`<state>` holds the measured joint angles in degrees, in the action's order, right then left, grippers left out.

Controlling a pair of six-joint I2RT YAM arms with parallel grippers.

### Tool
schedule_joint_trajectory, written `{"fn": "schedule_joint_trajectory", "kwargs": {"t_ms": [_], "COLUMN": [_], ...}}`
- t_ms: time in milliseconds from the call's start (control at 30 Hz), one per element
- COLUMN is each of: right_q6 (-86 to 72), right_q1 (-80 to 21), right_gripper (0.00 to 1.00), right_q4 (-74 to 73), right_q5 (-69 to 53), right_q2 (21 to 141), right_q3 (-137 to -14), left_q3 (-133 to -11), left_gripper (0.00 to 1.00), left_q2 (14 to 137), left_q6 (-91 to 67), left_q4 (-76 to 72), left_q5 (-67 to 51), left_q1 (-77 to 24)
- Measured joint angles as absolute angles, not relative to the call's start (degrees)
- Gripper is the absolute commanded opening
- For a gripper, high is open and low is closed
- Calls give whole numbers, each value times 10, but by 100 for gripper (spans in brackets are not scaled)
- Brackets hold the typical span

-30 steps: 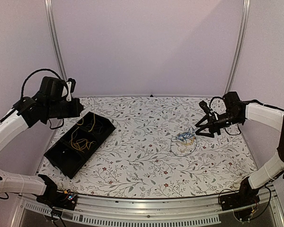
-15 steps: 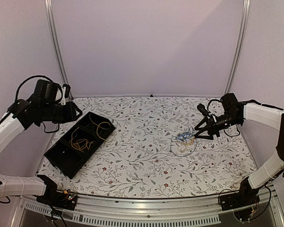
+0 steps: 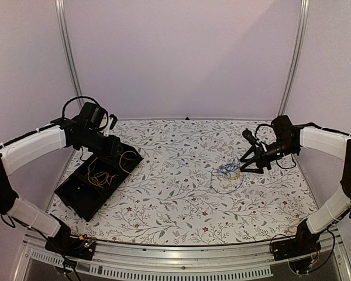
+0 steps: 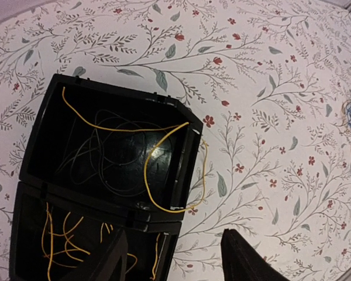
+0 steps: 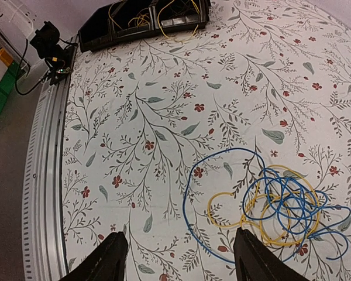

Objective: Untangle the cables

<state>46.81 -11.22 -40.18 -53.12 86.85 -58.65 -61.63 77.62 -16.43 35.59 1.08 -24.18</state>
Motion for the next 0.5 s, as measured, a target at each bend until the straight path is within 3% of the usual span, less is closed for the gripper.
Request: {"fn": "schedule_joint_trajectory", "kwargs": {"t_ms": [233, 500], "right_q6": [477, 481], "right_q1": [-117, -121], "right_gripper": [66, 66], "right_q4": [-417, -427], "right_q5": [-526, -524], "right_q2": [882, 886], "right_q3": [-591, -595], "left_q3": [-672, -687], "left_gripper": [54, 42], "left_q2": [900, 980], "left_q6": [-71, -28], "left_q4": [332, 306], "left_q5": [49, 50], "left_q1": [-236, -210]}}
